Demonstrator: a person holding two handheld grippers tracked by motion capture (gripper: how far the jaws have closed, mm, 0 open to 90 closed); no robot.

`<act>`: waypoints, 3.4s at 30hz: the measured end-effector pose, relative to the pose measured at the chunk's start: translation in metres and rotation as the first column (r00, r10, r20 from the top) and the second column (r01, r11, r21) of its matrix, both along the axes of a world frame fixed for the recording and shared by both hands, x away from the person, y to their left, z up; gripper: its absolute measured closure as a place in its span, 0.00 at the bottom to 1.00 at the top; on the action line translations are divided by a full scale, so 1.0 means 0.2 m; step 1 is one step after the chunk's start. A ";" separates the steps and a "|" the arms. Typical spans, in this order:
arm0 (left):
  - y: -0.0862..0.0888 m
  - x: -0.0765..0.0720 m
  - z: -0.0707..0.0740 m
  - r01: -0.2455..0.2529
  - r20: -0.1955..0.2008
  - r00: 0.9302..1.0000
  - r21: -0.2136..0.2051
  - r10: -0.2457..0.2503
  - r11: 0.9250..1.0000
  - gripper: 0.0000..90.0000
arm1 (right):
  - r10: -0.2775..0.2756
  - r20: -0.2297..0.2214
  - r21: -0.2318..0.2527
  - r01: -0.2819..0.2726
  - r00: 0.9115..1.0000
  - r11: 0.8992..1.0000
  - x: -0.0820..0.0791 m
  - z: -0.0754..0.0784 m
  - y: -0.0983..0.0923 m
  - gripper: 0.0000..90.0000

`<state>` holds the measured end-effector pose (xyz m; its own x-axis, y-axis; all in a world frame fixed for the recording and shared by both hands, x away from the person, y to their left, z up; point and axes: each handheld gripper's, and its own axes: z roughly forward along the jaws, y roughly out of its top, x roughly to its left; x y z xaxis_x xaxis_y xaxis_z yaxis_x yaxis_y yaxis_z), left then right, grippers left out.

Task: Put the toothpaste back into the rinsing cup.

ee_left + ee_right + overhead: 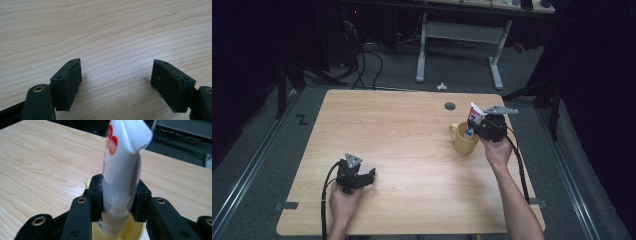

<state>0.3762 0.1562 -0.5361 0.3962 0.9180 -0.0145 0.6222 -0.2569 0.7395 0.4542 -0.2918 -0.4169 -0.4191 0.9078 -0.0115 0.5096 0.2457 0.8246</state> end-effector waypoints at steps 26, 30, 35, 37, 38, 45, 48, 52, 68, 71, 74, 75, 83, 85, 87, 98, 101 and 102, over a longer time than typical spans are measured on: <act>0.00 0.00 0.00 0.000 0.001 1.000 0.001 0.000 1.000 0.28 | 0.005 -0.044 -0.019 -0.006 0.999 1.000 0.03 -0.10 0.03 0.74; 0.00 0.00 0.00 0.000 0.001 1.000 0.001 0.000 1.000 0.28 | 0.007 -0.047 -0.023 -0.008 0.999 1.000 0.03 -0.11 0.03 0.74; 0.00 0.00 0.00 0.000 0.000 1.000 0.001 0.000 1.000 0.28 | 0.007 -0.053 -0.025 -0.009 0.999 1.000 0.03 -0.12 0.03 0.74; 0.00 0.00 0.00 0.000 0.001 1.000 0.001 0.000 1.000 0.28 | 0.009 -0.058 -0.027 -0.011 0.998 1.000 0.03 -0.13 0.03 0.74; 0.00 0.00 0.00 0.000 0.001 1.000 0.001 0.000 1.000 0.28 | 0.009 -0.060 -0.027 -0.010 0.998 1.000 0.03 -0.13 0.03 0.74; 0.00 0.00 0.00 0.000 0.001 1.000 0.001 0.000 1.000 0.28 | 0.010 -0.062 -0.034 -0.012 0.998 0.999 0.03 -0.14 0.04 0.74; 0.00 0.00 0.00 0.000 0.001 1.000 0.001 0.000 1.000 0.28 | 0.010 -0.064 -0.030 -0.012 0.998 0.999 0.03 -0.14 0.04 0.74; 0.00 0.00 0.00 -0.001 0.001 1.000 0.002 0.001 1.000 0.28 | 0.010 -0.065 -0.040 -0.013 0.998 0.999 0.03 -0.15 0.04 0.74; 0.00 0.00 0.00 -0.001 0.001 1.000 0.001 0.001 1.000 0.28 | 0.013 -0.066 -0.037 -0.016 0.998 0.999 0.02 -0.15 0.03 0.72; 0.00 0.00 0.00 -0.001 0.001 1.000 0.001 0.001 1.000 0.28 | 0.018 -0.045 -0.041 -0.020 0.999 0.999 0.00 -0.13 0.03 0.71; 0.00 0.00 0.00 -0.001 0.001 1.000 0.001 0.001 1.000 0.28 | 0.026 -0.037 -0.041 -0.028 0.999 0.999 0.00 -0.12 0.03 0.70; 0.00 0.00 0.00 -0.001 0.001 1.000 0.001 0.001 1.000 0.28 | 0.026 -0.039 -0.045 -0.027 0.999 0.999 0.00 -0.12 0.03 0.70; 0.00 0.00 0.00 0.000 0.001 1.000 0.001 0.000 1.000 0.28 | 0.025 -0.037 -0.033 -0.026 0.999 0.999 -0.01 -0.13 0.02 0.59; 0.00 0.00 0.00 0.000 0.001 1.000 0.001 0.000 1.000 0.28 | 0.023 -0.030 -0.026 -0.024 0.999 0.999 -0.02 -0.12 0.02 0.56; 0.00 0.00 0.00 0.000 0.001 1.000 0.001 0.000 1.000 0.28 | 0.024 -0.019 -0.023 -0.024 1.000 0.999 -0.03 -0.11 0.02 0.53; 0.00 0.00 0.00 0.000 0.001 1.000 0.001 0.000 1.000 0.28 | 0.008 0.026 -0.038 -0.007 1.000 0.999 -0.08 -0.08 0.01 0.45; 0.00 0.00 0.00 0.000 0.001 1.000 0.001 0.000 1.000 0.28 | 0.009 0.032 -0.028 -0.008 0.999 1.000 -0.08 -0.07 0.00 0.45; 0.00 0.00 0.00 0.000 0.001 1.000 0.001 0.000 1.000 0.28 | 0.010 0.034 -0.029 -0.009 0.999 1.000 -0.09 -0.07 0.00 0.45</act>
